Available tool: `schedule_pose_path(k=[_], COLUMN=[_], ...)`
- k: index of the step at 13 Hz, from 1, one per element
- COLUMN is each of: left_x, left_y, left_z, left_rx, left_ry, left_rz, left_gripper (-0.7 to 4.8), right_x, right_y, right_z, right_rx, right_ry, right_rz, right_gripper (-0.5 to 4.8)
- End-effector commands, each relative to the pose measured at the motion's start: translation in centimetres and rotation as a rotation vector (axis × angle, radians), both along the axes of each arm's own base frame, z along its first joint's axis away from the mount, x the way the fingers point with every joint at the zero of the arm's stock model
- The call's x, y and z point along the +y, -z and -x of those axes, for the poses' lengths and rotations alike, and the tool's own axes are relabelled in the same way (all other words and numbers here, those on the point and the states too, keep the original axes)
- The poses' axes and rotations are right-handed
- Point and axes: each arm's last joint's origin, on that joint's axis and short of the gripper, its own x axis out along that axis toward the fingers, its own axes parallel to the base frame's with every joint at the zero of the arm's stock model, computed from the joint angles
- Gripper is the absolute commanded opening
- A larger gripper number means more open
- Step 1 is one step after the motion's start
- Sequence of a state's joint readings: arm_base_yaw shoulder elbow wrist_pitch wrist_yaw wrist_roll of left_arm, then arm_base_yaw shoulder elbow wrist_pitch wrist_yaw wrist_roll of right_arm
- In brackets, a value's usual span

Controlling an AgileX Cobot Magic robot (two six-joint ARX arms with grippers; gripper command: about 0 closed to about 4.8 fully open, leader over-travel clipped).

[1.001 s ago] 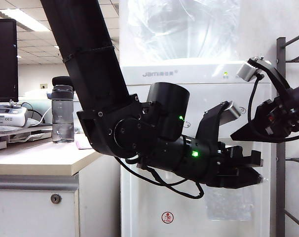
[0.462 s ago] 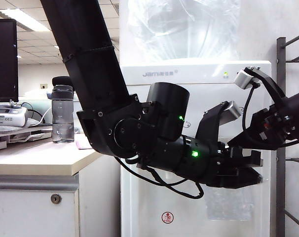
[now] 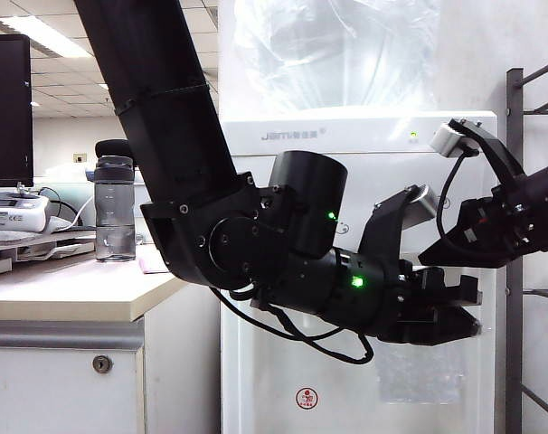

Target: Pick up the plastic mug from the left desk, go to the cold water outlet of the water dispenser, press the vertical switch to get some water, then put the mug back on the desk.

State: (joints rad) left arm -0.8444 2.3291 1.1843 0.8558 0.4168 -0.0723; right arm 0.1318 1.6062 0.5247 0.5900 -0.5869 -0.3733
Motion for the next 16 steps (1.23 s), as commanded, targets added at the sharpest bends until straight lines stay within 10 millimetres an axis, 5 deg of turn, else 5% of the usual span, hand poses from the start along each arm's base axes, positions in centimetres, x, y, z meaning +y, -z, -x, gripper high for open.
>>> schedule_pose_path(k=[1,16], left_x=[-0.2,-0.2], left_y=[-1.0,-1.0], left_z=[-0.1,-0.1], left_rx=[-0.057,-0.058], left_ry=[0.010,0.010], left_rz=[0.051,0.052], left_gripper=[-0.06,-0.06], right_x=[0.0,-0.1], right_y=[0.1,1.7], right_z=[0.0,0.1], right_rx=[0.032,0.126], right_ry=[0.011,0.027], right_rz=[0.004,0.026], right_gripper=[-0.06,-0.06])
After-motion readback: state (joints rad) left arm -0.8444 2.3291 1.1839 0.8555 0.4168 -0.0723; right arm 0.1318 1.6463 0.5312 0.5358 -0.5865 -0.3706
